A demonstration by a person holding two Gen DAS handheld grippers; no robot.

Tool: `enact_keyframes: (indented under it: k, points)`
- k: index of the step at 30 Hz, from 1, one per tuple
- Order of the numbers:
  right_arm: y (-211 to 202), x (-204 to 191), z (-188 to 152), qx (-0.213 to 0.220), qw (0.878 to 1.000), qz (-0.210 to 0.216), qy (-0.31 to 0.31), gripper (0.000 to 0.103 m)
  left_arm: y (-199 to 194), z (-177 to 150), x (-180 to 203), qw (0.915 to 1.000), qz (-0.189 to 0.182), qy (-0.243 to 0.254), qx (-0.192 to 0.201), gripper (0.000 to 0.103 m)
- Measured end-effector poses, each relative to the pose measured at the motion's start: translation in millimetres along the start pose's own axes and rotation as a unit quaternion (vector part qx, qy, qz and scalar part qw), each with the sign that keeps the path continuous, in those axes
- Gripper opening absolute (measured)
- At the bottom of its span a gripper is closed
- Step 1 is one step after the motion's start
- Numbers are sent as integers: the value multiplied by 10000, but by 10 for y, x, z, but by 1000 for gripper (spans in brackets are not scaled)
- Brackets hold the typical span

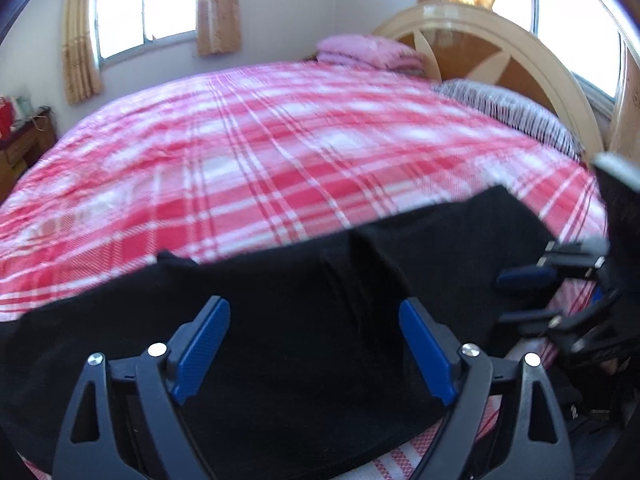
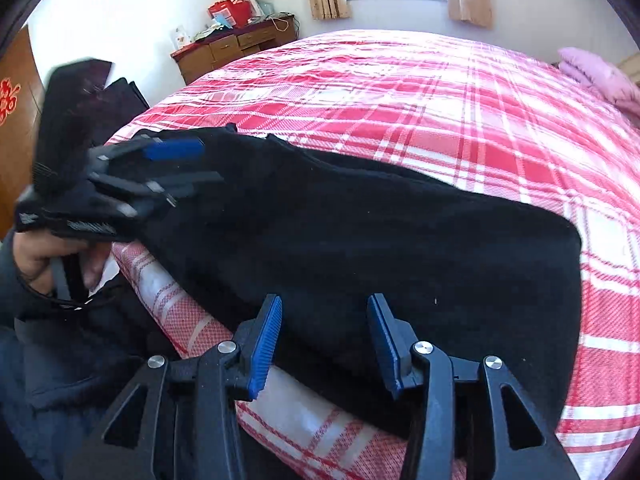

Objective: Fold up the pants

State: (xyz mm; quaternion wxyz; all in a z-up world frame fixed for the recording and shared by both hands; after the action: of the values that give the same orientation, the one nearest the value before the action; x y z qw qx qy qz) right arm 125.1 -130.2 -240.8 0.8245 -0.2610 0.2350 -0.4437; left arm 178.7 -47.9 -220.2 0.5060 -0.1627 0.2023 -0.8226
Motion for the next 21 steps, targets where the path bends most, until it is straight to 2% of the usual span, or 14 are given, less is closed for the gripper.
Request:
enact_keyframes:
  k: [3, 6, 8, 11, 15, 18, 21]
  points:
    - [7, -62, 19, 32, 9998, -49, -192, 54, -11, 48, 83, 9998, -136, 9, 115, 102]
    - [41, -71, 17, 90, 9993, -60, -353, 58, 149, -140, 193, 9992, -185, 226, -265, 102]
    - [20, -68, 25, 151, 9992, -35, -373, 58, 262, -282, 184, 9976, 5, 437, -540, 102]
    - [-7, -16, 61, 280, 9995, 83, -112, 58, 293, -335, 81, 9979, -31, 241, -603, 103]
    - [-65, 68, 166, 562, 9984, -22, 62, 58, 194, -248, -43, 9984, -131, -18, -541, 103]
    - [-191, 136, 284, 913, 9954, -16, 276, 58, 54, -8, -327, 9995, 86, -157, -254, 103]
    - [-291, 230, 382, 1232, 9913, -75, 458, 58, -161, 153, -854, 9982, 468, -360, -66, 103]
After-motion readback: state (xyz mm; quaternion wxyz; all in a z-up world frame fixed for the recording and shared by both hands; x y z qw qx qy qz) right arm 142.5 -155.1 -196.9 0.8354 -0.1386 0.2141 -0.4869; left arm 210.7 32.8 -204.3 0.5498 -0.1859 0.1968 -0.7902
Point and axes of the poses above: each gripper's, at about its wrist camera, not at the fingertips, and y roughly the way its jaws point, x to its right, z to its top, the point moved 9 cm from there along y, roughly the way its jaws point, and after that the axes turned 13 degrees about x, right-handed, at the moved point
